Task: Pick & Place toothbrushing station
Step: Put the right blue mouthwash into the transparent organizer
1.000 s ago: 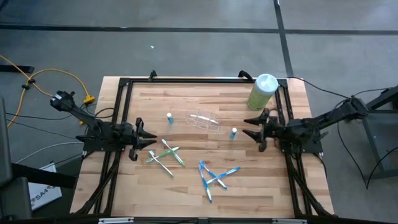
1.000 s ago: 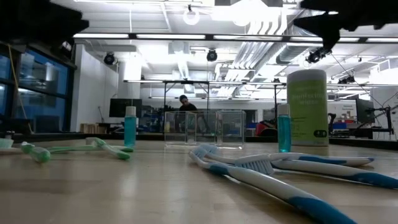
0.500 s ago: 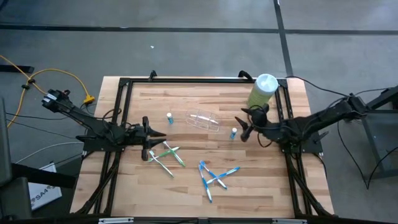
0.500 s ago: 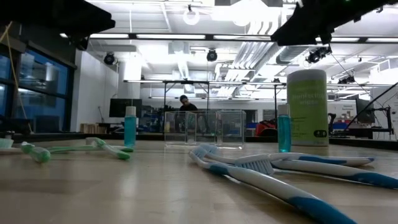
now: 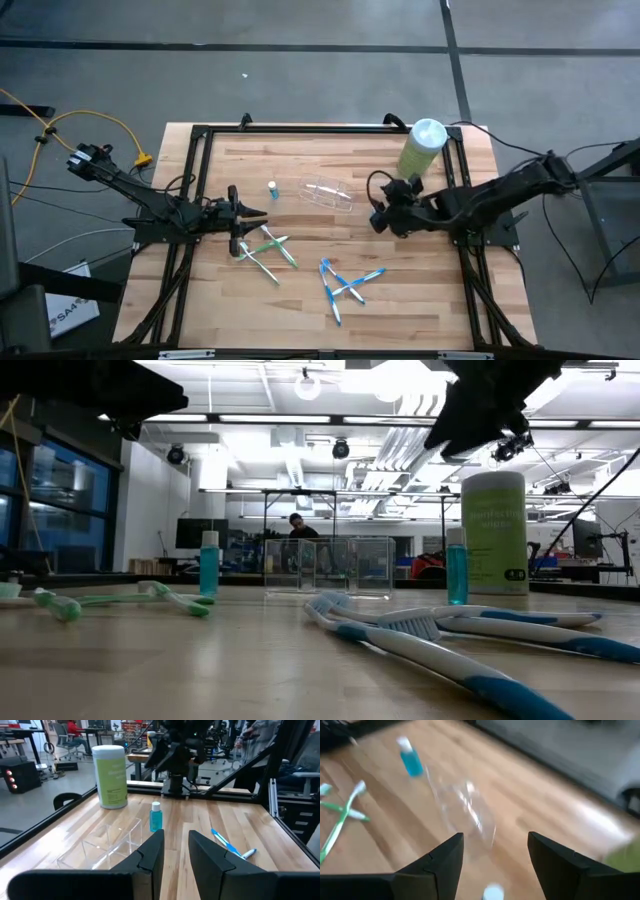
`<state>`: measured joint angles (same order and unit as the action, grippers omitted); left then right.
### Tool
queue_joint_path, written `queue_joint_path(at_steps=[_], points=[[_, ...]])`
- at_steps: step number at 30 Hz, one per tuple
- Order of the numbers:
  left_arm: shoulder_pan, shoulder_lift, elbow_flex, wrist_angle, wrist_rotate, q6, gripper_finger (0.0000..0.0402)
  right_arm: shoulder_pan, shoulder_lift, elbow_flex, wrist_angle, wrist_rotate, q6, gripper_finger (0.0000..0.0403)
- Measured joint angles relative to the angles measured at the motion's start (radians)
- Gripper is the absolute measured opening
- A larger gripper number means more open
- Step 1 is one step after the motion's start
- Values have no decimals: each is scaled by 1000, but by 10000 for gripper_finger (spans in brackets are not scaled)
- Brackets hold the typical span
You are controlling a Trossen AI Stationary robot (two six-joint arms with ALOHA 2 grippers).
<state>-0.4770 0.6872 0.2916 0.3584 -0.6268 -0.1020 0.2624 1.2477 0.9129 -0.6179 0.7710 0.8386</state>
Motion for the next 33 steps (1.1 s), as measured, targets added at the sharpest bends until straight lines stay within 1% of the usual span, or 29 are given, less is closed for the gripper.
queue_joint_path(at_steps=[3,6,12,16,20,25,33], points=[[0,-5,0,1,0,0,85,-41,38,43,-136,-108,151,214],[0,-9,1,2,0,9,85,-79,76,65,-220,-189,213,214],[0,-17,2,3,0,46,85,-124,120,67,-212,-299,237,214],[0,-18,2,2,0,56,85,-144,130,67,-209,-355,238,214],[-1,-18,2,2,0,57,85,-159,130,67,-179,-394,242,214],[-14,-18,2,2,1,58,85,-160,134,68,-161,-395,242,214],[-26,-18,2,2,1,60,85,-160,200,68,-158,-397,239,214]])
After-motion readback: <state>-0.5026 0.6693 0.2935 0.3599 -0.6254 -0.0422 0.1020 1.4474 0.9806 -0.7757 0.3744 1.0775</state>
